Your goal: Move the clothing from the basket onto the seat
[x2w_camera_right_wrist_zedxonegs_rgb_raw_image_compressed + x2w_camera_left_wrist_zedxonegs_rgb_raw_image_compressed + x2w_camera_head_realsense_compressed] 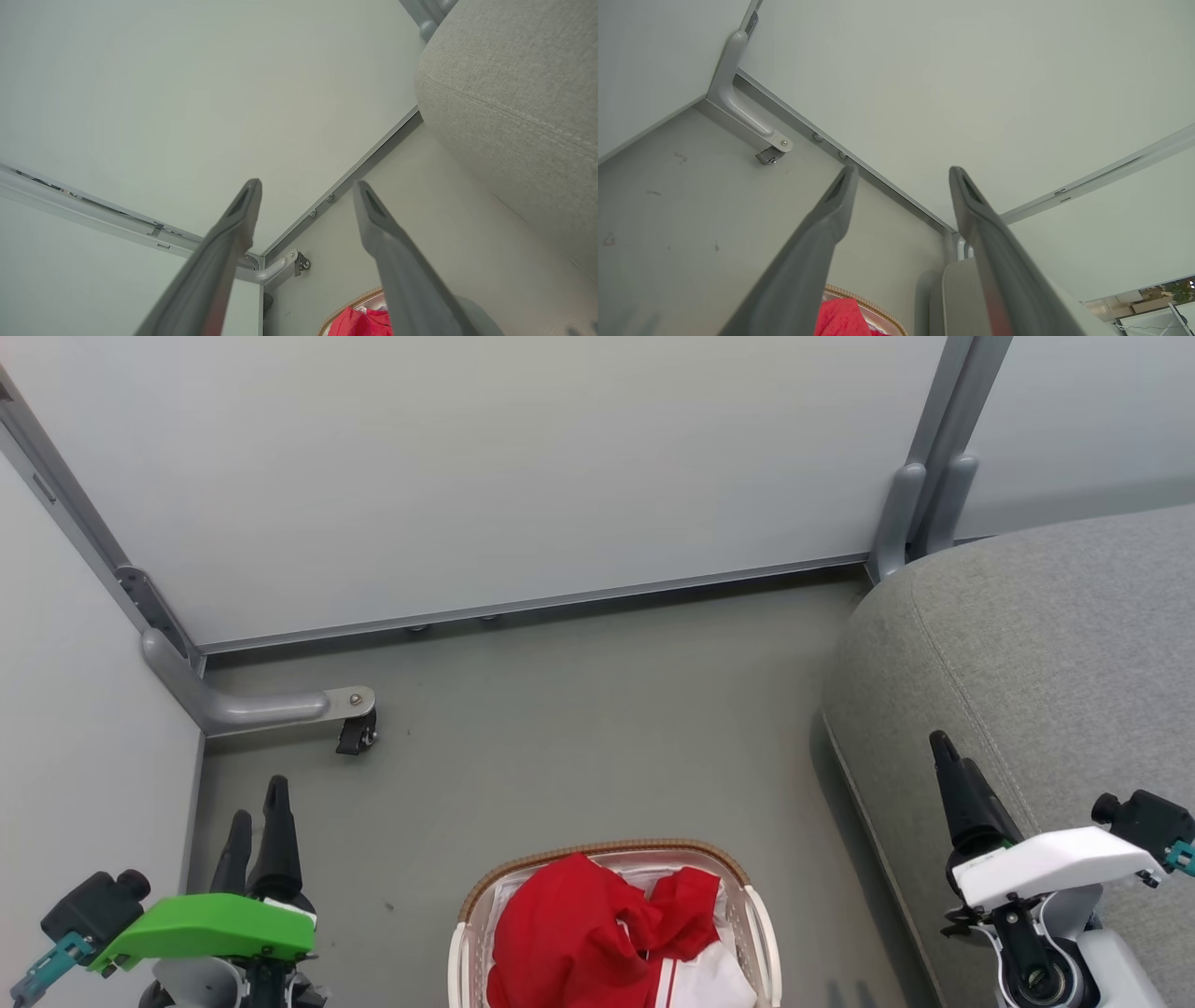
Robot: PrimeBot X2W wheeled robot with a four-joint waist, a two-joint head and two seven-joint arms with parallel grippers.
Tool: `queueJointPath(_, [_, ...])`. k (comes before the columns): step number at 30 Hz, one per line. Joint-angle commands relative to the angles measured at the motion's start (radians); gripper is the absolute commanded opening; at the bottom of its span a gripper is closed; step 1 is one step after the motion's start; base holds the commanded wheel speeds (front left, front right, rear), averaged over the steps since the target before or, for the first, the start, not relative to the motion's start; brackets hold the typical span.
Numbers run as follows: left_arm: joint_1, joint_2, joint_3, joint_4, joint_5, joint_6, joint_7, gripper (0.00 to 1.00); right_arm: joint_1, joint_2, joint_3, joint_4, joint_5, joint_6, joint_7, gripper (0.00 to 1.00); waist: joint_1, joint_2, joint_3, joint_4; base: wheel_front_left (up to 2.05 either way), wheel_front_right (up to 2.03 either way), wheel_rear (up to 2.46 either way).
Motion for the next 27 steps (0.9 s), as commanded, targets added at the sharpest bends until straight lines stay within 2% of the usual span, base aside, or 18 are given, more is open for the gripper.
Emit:
queueJointPath(1, [0.002,0.011,-0.004,-0.012,0.043,0.002,-0.011,1.0,-0.024,-0.012,0.009,-0.008,-0.042,0.0,-0.012,1.0,0.0,0.0,0.0,0.0,0.0,0.0,0.0])
queueJointPath(13, [0.016,0.02,-0.043,-0.006,0.225,0.027,-0.05,1.0,-0.027,-0.015,0.03,0.006,-0.212,0.0,-0.05,1.0,0.0,0.0,0.002,0.0,0.0,0.0,0.0])
queueJointPath(27, [0.034,0.029,-0.092,-0.006,0.386,0.043,-0.092,1.0,-0.028,-0.015,0.048,0.028,-0.369,0.0,-0.09,1.0,0.0,0.0,0.003,0.001,0.0,0.0,0.0])
